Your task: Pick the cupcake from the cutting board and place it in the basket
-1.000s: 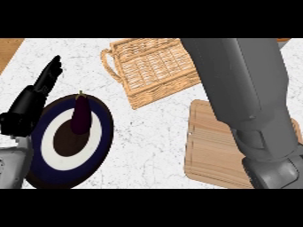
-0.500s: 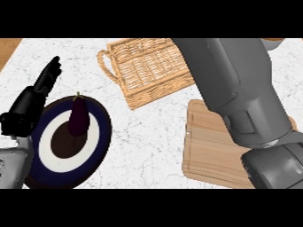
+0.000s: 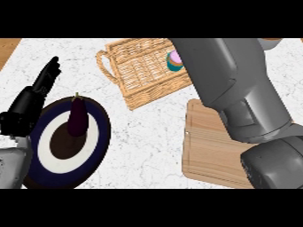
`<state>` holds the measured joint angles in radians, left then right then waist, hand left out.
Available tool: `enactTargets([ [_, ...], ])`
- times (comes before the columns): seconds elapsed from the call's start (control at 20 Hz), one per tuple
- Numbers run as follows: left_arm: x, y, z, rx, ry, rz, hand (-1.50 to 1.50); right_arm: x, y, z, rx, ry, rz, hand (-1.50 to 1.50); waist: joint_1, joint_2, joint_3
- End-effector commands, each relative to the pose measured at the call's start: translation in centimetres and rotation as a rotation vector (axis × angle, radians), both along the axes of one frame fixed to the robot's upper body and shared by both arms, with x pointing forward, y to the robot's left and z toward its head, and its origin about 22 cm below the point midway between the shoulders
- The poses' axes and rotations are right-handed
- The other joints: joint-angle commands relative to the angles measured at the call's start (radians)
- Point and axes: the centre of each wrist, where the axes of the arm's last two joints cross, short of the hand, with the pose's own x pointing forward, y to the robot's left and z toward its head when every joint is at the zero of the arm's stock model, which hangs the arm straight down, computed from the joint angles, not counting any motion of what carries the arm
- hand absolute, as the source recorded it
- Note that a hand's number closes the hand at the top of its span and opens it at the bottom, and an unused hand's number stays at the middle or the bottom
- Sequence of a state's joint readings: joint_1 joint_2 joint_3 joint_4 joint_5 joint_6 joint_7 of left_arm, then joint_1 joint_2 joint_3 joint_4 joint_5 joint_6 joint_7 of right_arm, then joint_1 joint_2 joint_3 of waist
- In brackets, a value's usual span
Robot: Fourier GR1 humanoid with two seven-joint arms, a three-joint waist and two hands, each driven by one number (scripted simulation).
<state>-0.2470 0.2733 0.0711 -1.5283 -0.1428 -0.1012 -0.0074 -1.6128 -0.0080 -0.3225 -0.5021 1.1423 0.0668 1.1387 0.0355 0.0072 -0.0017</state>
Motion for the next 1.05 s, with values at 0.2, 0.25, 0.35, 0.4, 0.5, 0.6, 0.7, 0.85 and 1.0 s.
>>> enactTargets([
  [0.2,0.4,0.3,0.6,0.0,-0.012,0.021,0.0,-0.3,-0.2,0.9,0.159,-0.214,-0.108,-1.5,-0.011,0.001,0.001],
  [0.25,-0.2,1.1,-0.5,0.003,0.0,0.006,0.0,-0.7,0.1,1.7,0.202,-0.285,-0.123,-1.5,-0.008,0.001,0.0],
  [0.35,0.2,0.4,-0.4,-0.004,0.005,0.017,0.0,-0.7,-0.9,1.9,0.262,-0.389,-0.175,-1.5,-0.019,0.001,0.001],
  [0.4,-0.8,0.3,-0.7,0.002,0.003,0.011,0.0,-0.8,-1.4,2.5,0.28,-0.432,-0.225,-1.5,-0.011,-0.006,0.001],
  [0.5,-0.9,0.7,-0.4,-0.013,0.001,0.025,0.0,-0.4,-3.8,3.3,0.3,-0.542,-0.306,-1.5,-0.019,-0.007,0.001],
  [0.6,-1.0,1.0,-0.1,-0.005,0.003,0.033,0.0,-0.3,-4.2,1.6,0.308,-0.609,-0.344,-1.5,-0.029,-0.012,0.002],
  [0.7,-0.9,1.1,0.4,0.001,0.005,0.037,0.0,-0.6,-5.9,3.8,0.329,-0.67,-0.41,-1.5,-0.038,-0.017,0.002],
  [0.85,-1.3,1.8,-0.6,-0.006,0.031,0.068,0.0,-0.6,-8.5,2.0,0.333,-0.735,-0.476,-1.5,-0.066,-0.022,0.003],
  [1.0,-1.8,1.9,-1.4,0.001,0.029,0.086,0.0,-1.8,-8.2,1.5,0.32,-0.782,-0.51,-1.5,-0.088,-0.032,0.002],
])
